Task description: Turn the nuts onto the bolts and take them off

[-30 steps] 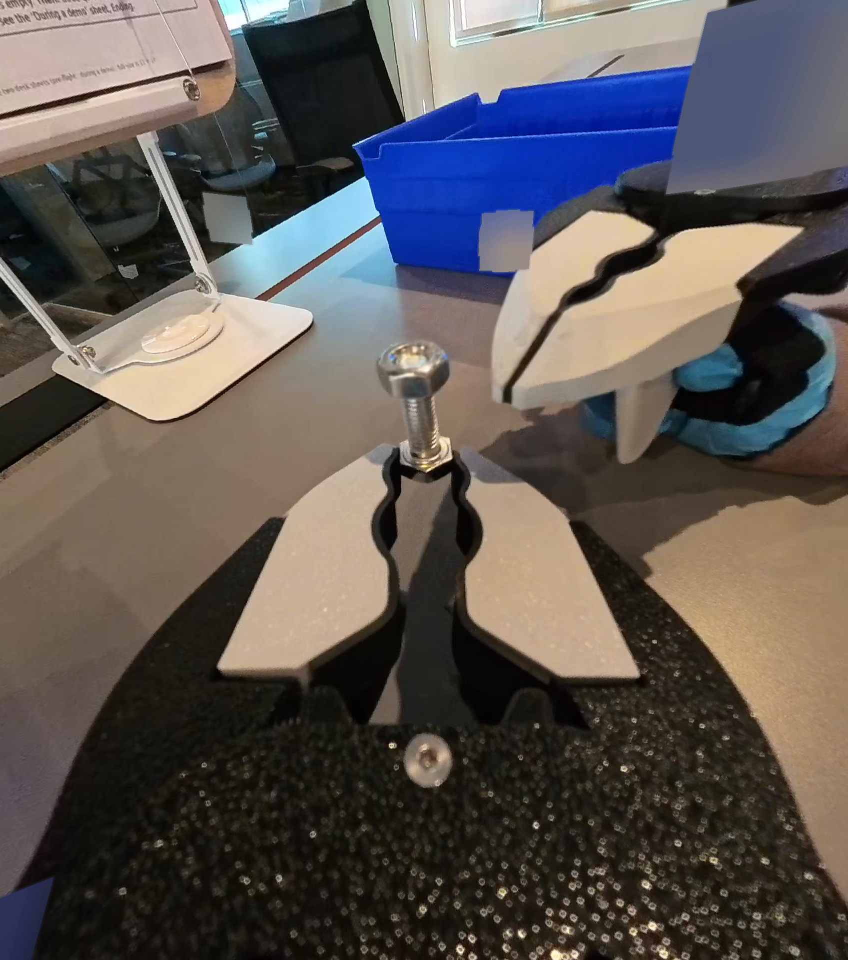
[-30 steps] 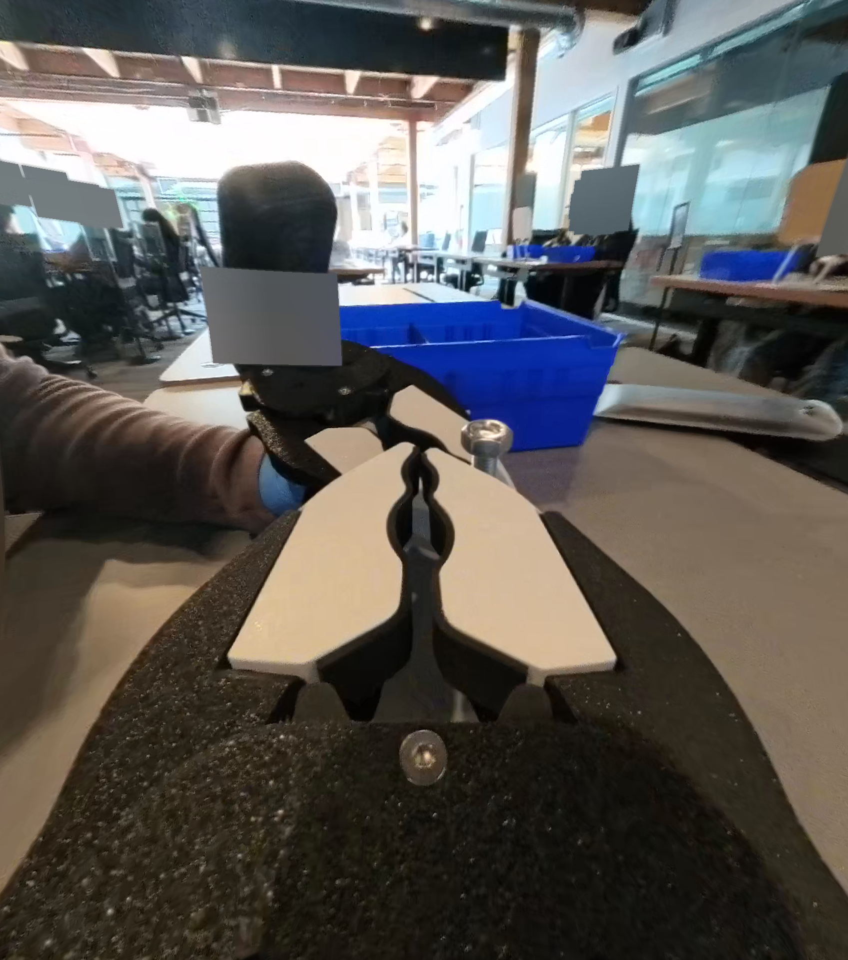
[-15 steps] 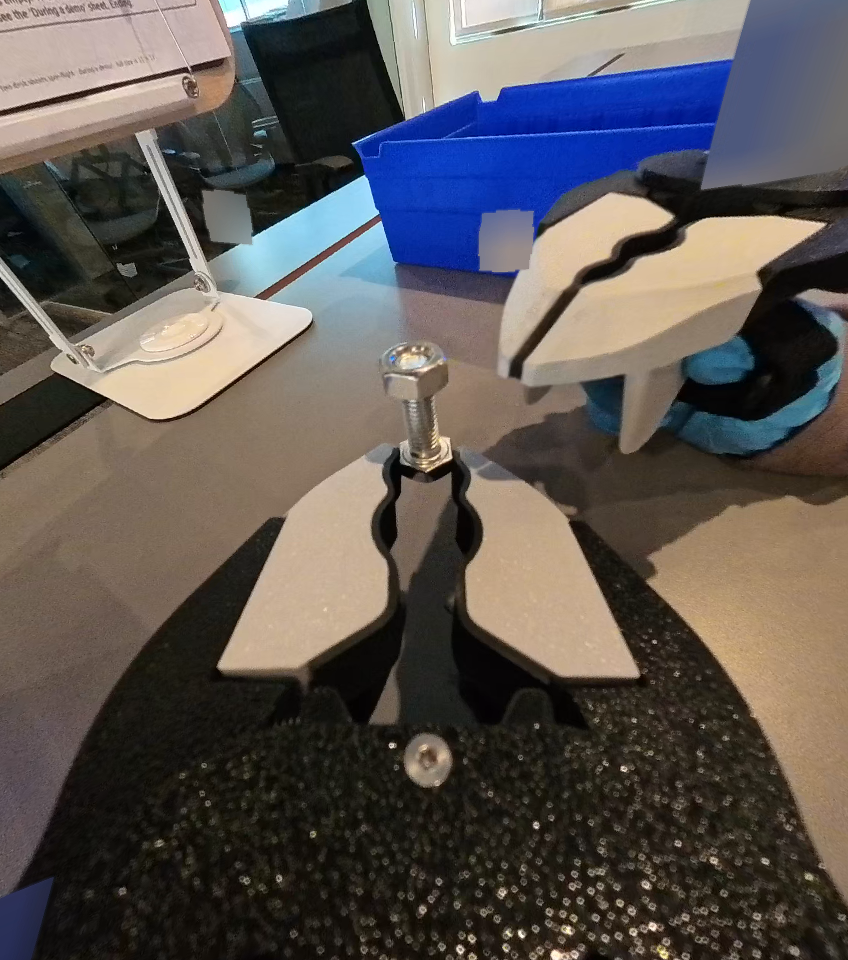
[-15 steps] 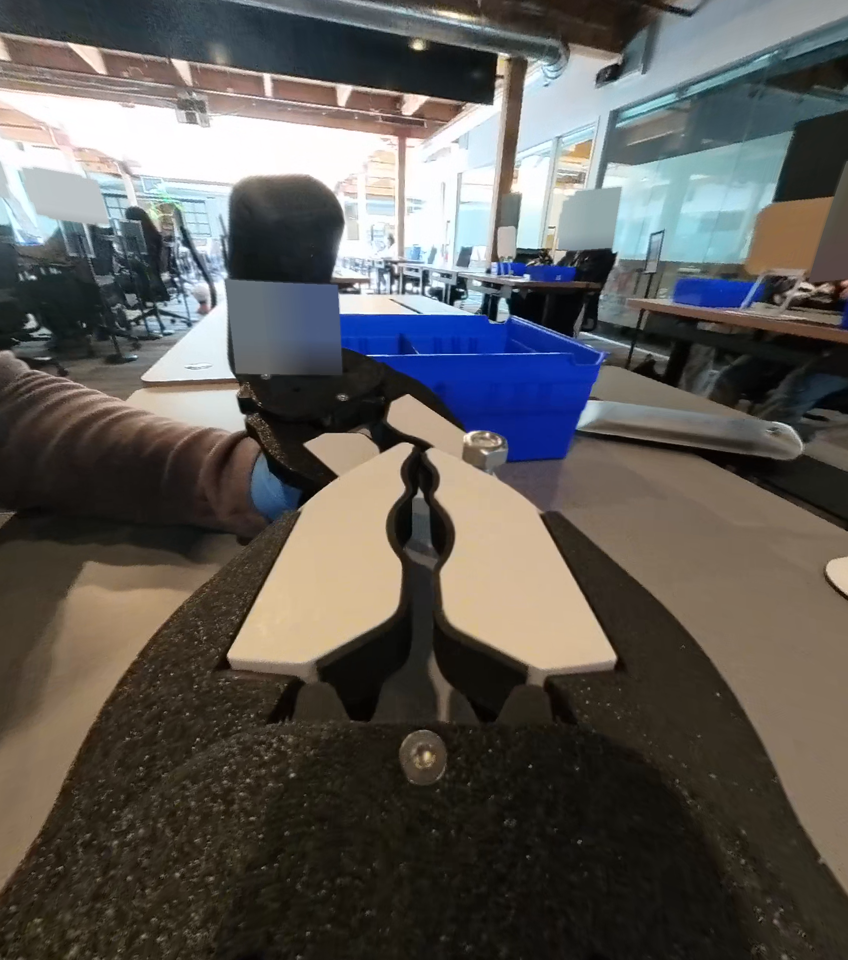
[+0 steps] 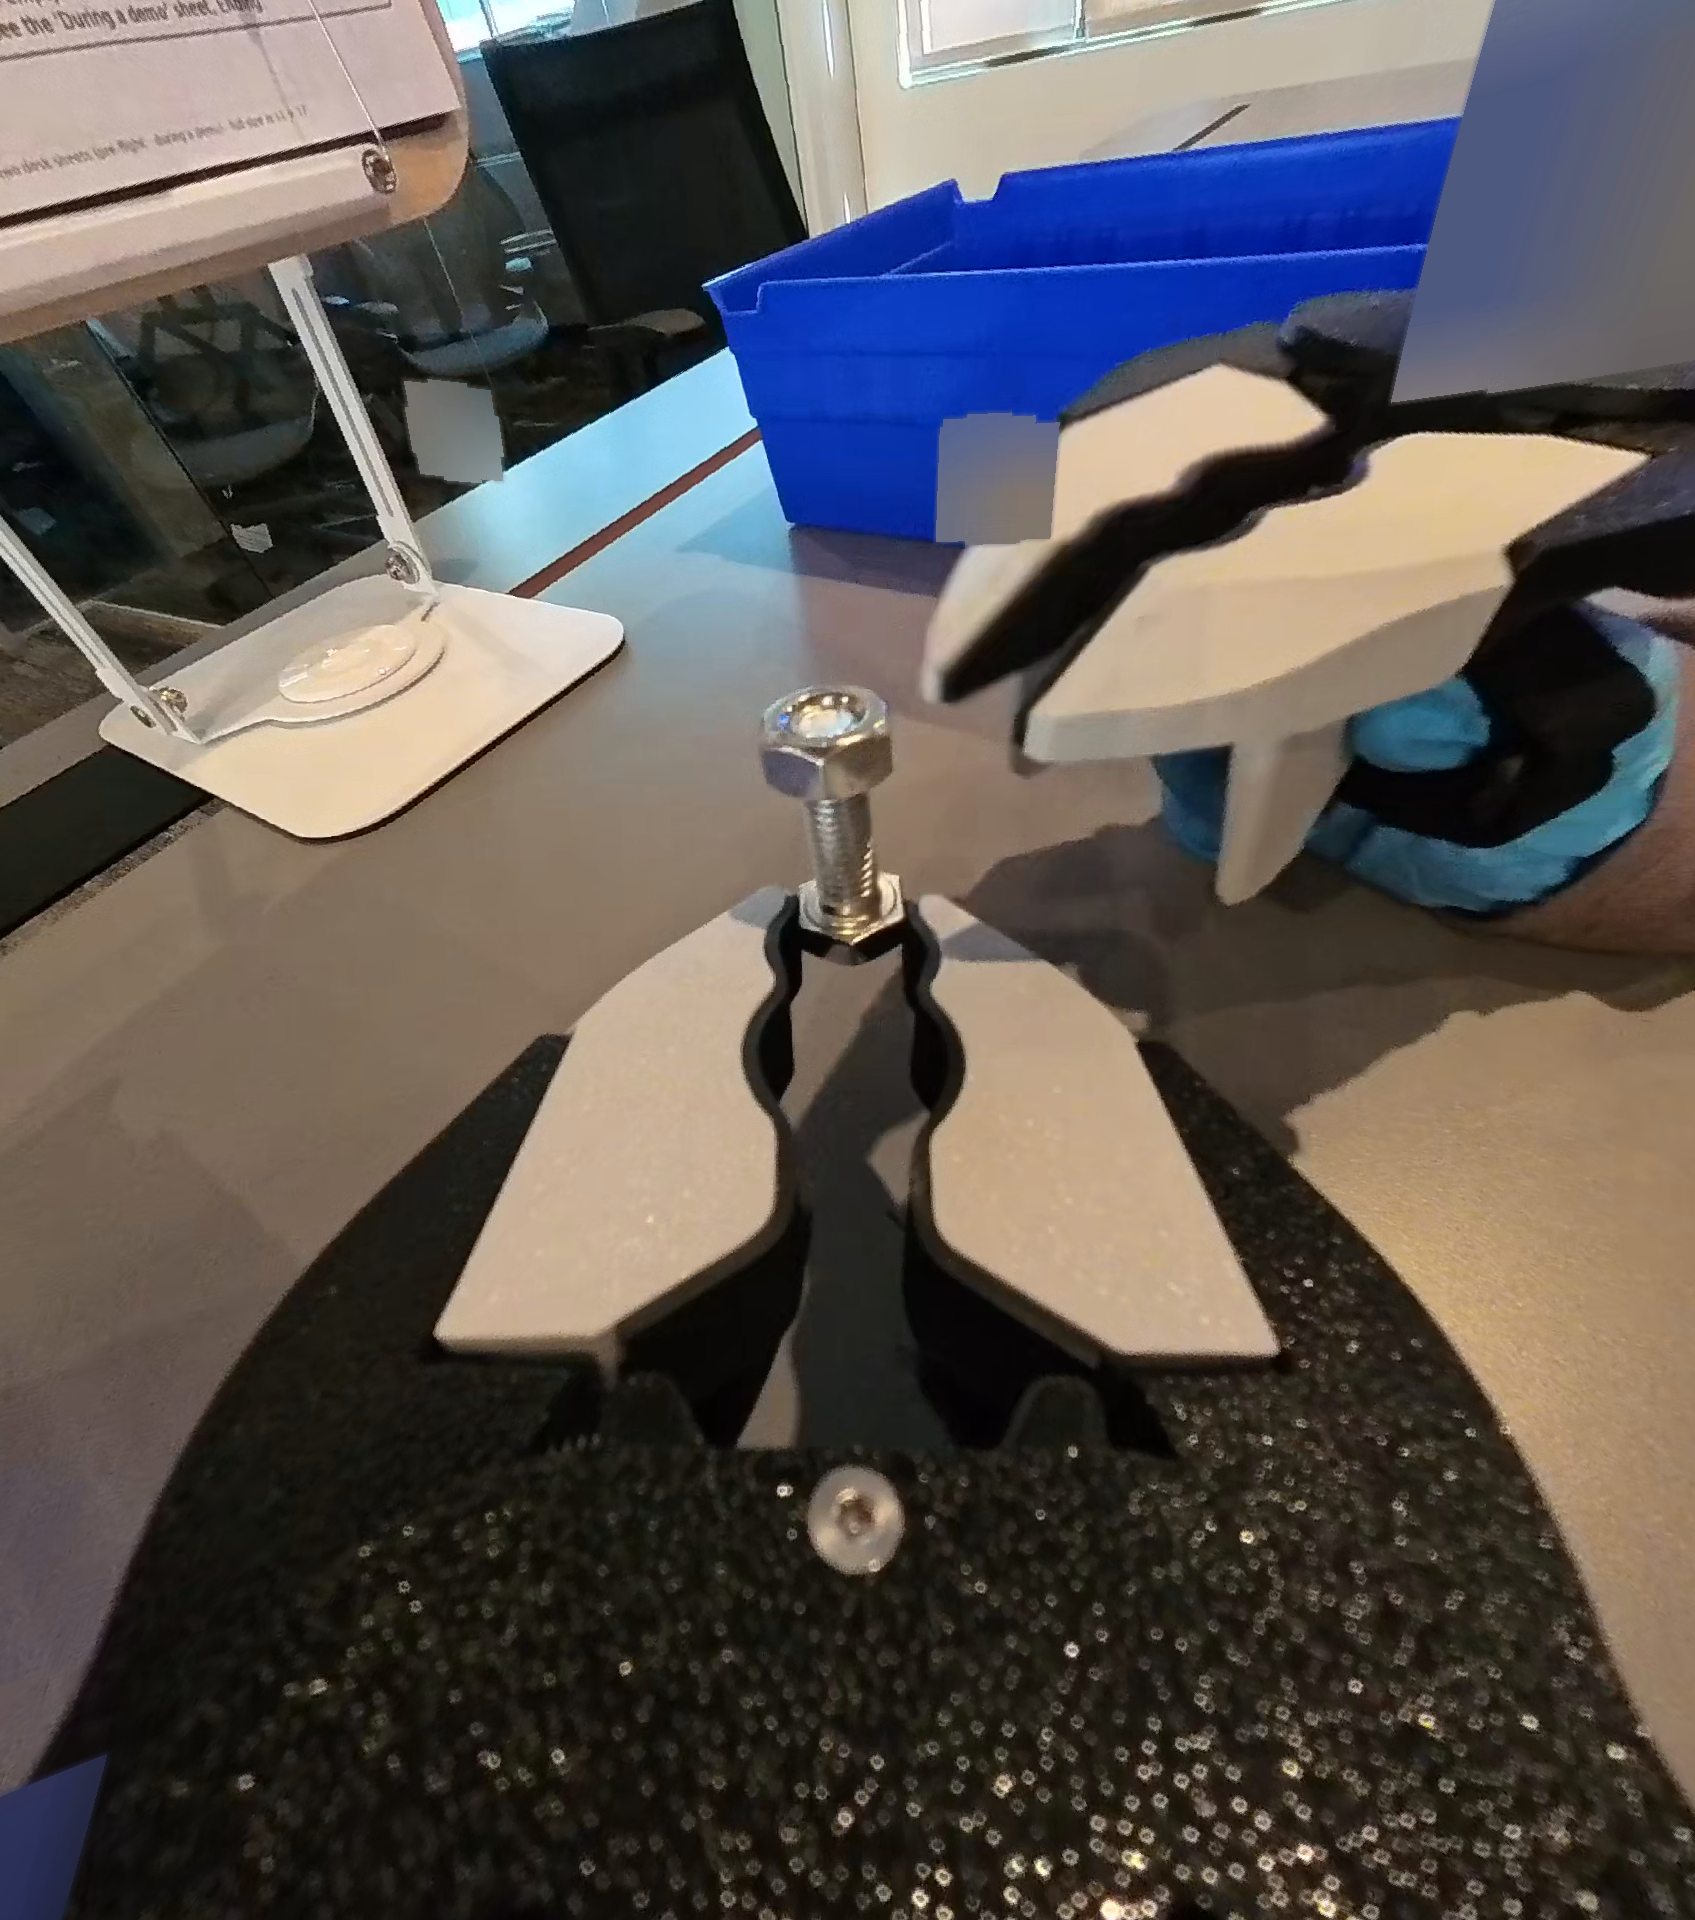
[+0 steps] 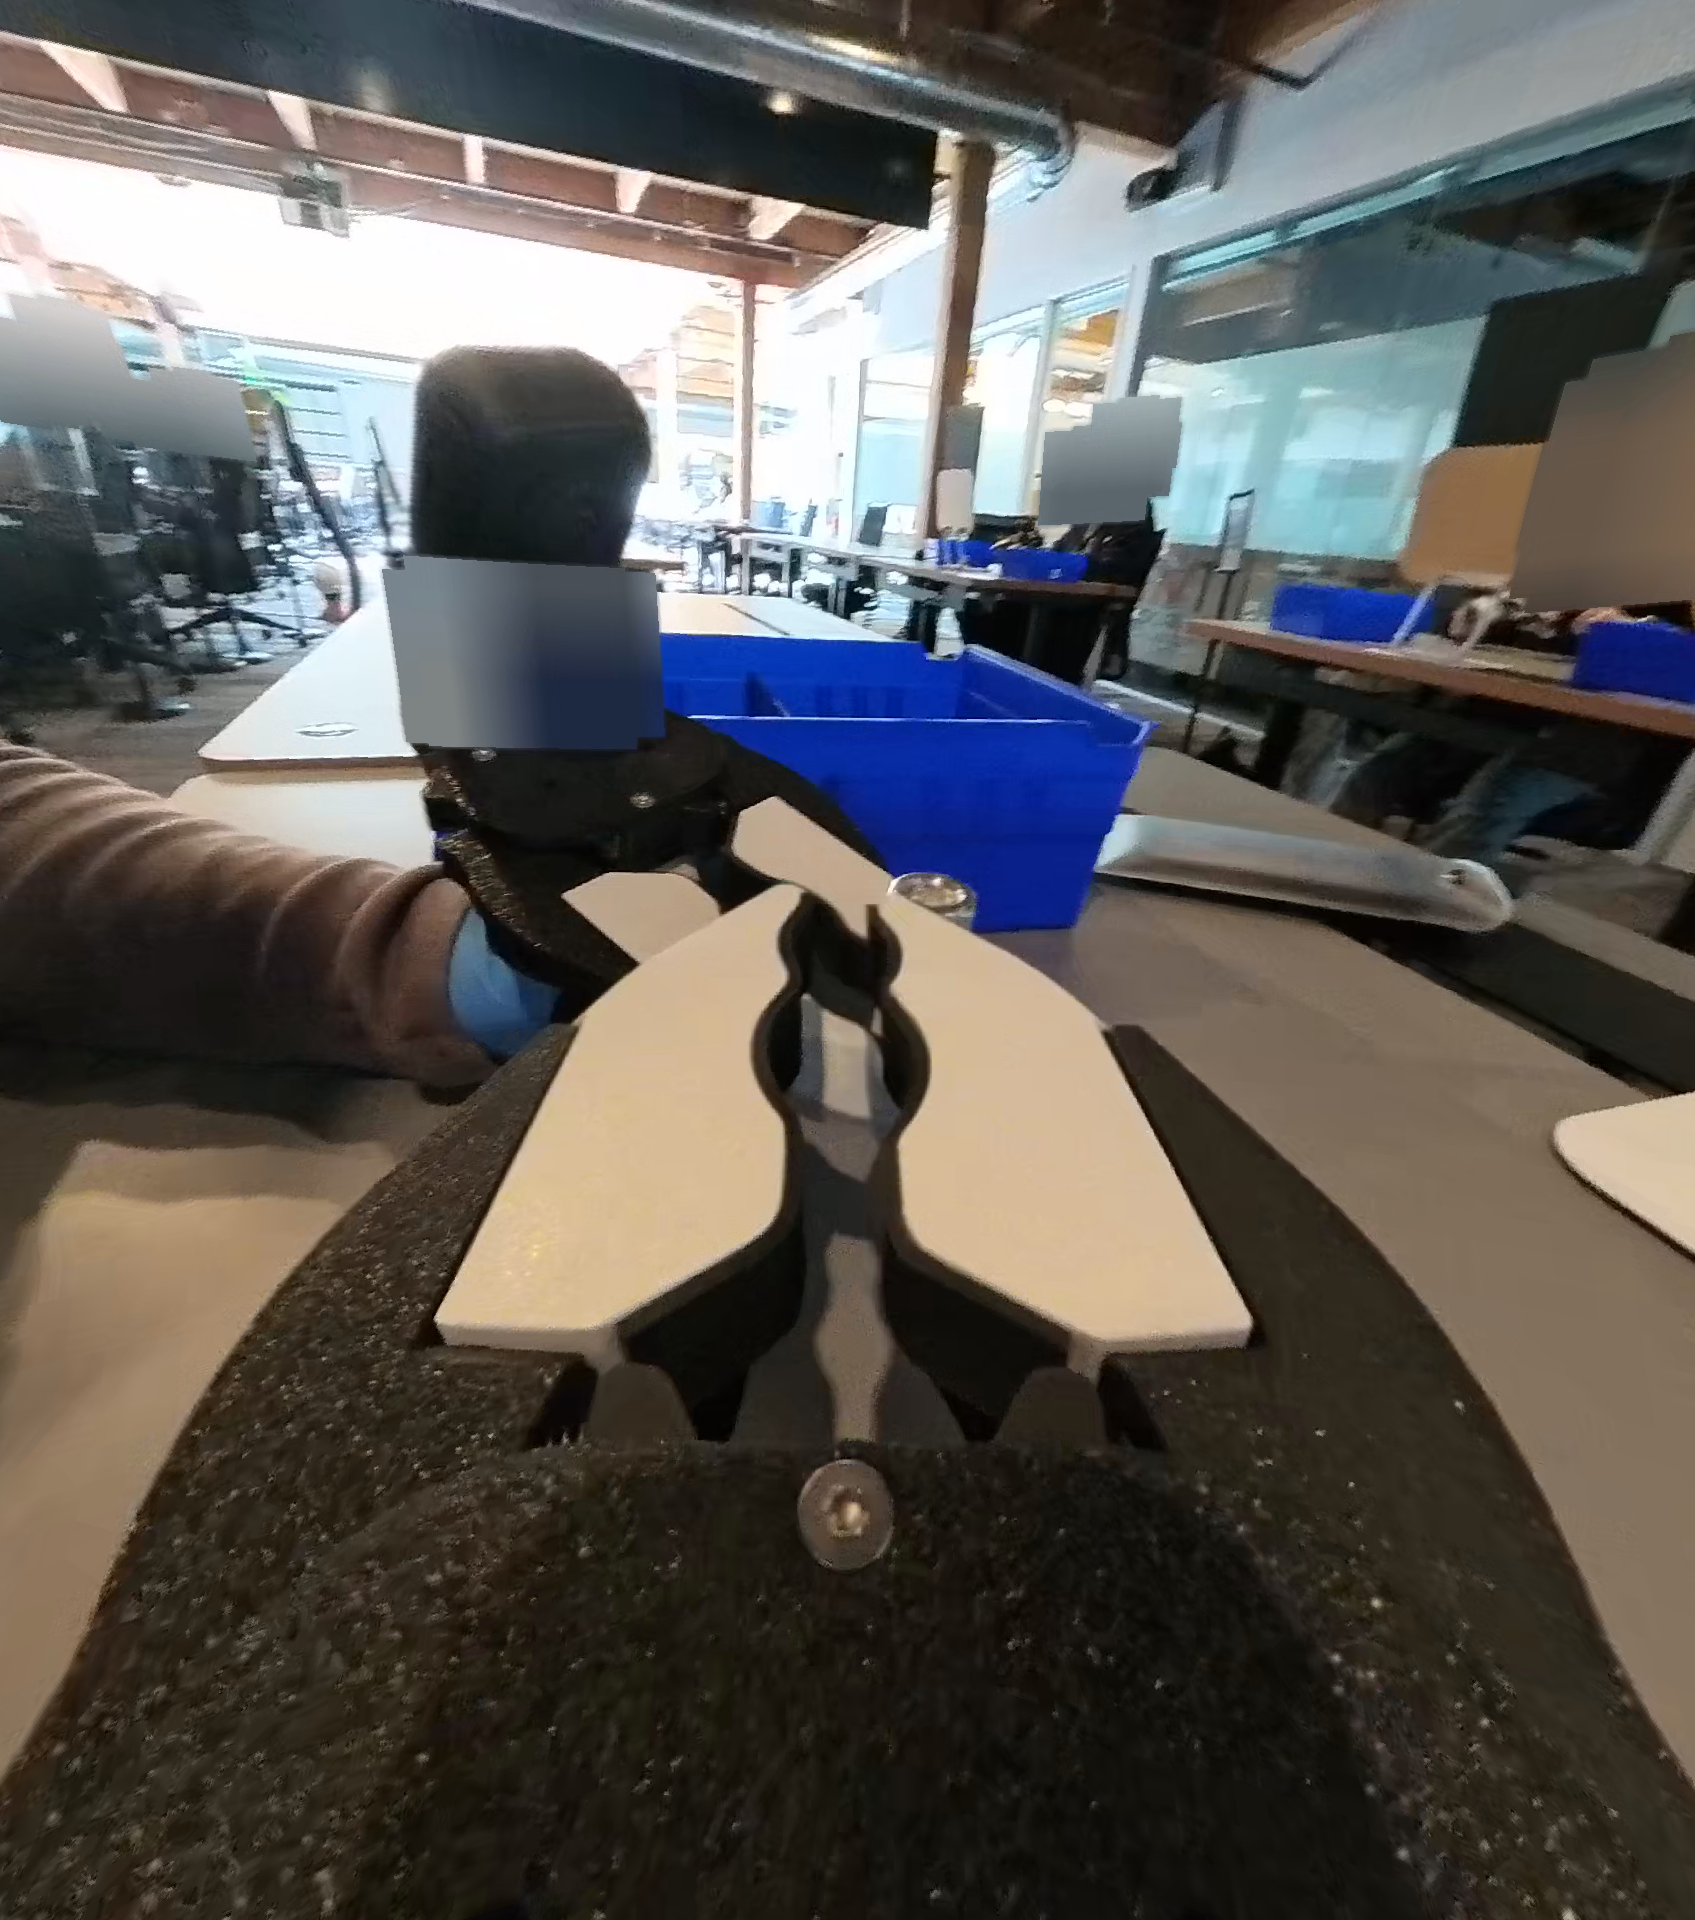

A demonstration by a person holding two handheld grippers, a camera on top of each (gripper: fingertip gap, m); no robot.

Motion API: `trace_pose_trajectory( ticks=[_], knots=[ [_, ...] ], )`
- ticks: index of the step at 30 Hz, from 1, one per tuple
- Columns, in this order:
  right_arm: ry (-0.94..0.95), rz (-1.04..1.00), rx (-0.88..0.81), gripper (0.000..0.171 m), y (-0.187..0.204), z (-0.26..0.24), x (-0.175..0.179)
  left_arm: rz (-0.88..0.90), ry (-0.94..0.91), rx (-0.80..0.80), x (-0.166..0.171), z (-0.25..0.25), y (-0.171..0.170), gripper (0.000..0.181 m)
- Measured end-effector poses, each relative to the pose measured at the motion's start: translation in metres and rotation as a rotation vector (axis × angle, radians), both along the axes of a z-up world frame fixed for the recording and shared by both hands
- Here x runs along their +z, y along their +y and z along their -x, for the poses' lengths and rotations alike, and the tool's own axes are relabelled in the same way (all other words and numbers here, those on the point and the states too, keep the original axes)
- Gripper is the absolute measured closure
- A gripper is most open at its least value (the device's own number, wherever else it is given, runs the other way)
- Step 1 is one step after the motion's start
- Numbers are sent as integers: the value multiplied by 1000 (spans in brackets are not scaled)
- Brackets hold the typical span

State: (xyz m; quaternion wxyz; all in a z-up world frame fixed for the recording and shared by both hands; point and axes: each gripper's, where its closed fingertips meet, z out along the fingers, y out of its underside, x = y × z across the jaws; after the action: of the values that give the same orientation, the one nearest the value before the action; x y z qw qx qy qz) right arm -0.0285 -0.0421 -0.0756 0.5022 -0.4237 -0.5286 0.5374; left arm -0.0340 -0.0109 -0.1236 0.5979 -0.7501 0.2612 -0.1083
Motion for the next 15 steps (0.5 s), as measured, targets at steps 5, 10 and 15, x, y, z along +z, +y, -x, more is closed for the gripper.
trace_pose_trajectory(
  ticks=[5, 10, 15],
  knots=[
    [1, -8, -69, 135, 13, 7, -2, -1, 1, 0, 0, 0, 0, 163],
    [-10, -6, 6, 171, -2, -1, -2, 0, -4, 0, 0, 0, 0, 163],
    [15, -36, -80, 139, 12, 5, -1, 0, -2, 0, 0, 0, 0, 163]
  ],
)
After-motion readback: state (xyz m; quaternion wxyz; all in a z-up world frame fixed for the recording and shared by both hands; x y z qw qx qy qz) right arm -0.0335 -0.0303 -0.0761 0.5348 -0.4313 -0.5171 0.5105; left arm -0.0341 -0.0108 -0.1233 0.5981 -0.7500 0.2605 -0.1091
